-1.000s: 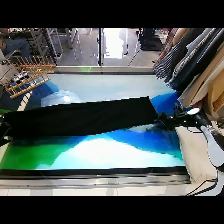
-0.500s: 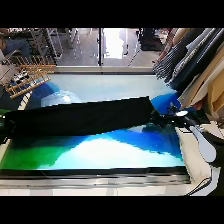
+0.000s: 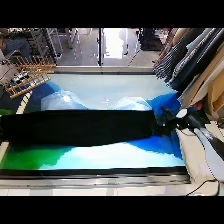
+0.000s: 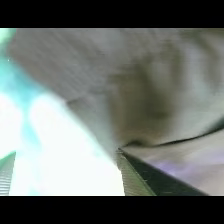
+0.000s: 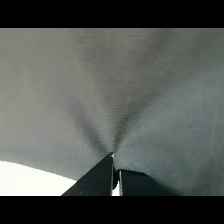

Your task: Fold the clothes and pants, and hang the long-sleeved shirts on hangers.

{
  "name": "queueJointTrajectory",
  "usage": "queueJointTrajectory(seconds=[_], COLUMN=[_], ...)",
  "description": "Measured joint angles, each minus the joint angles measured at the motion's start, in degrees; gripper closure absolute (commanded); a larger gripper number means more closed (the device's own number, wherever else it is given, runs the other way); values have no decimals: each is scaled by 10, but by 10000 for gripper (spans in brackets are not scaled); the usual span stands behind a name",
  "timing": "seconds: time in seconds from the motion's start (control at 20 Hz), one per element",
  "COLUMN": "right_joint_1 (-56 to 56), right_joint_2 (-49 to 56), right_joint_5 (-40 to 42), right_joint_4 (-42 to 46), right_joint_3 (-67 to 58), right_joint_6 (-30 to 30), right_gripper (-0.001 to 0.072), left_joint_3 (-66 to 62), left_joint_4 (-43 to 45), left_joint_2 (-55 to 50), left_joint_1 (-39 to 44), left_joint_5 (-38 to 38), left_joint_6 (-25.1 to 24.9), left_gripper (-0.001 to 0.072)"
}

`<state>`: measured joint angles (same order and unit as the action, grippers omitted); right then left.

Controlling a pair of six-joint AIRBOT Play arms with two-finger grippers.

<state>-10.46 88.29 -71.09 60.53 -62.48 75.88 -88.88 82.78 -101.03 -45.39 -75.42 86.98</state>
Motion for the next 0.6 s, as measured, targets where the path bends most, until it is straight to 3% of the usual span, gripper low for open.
queueJointTrajectory(seconds=[0.05, 0.1, 0.15, 0.2, 0.25, 0.4, 0.45, 0.55, 0.6], right_joint_1=[2, 3, 4, 4, 2, -39, -63, -119, -147], right_joint_2=[-36, -70, -106, -140, -169, -231, -238, -235, -225], right_joint_5=[-18, -31, -43, -56, -66, -78, -78, -67, -59], right_joint_4=[5, 8, 8, 8, 12, 47, 51, 47, 33], right_joint_3=[44, 84, 123, 154, 172, 183, 180, 174, 173], right_joint_6=[-2, -4, -4, -6, -7, -10, -11, -30, -48], right_gripper=[687, 543, 285, 175, 175, 176, 194, 217, 217], left_joint_3=[7, 16, 24, 30, 34, 32, 24, 5, -3], left_joint_4=[27, 52, 72, 85, 88, 64, 41, 0, -30], left_joint_2=[10, 20, 27, 34, 39, 58, 65, 78, 86], left_joint_1=[-10, -22, -35, -50, -63, -94, -98, -99, -96], left_joint_5=[-15, -25, -32, -39, -44, -51, -51, -51, -51], left_joint_6=[-9, -15, -20, -24, -26, -28, -29, -35, -47], left_gripper=[696, 693, 579, 181, 14, 20, 59, 398, 525])
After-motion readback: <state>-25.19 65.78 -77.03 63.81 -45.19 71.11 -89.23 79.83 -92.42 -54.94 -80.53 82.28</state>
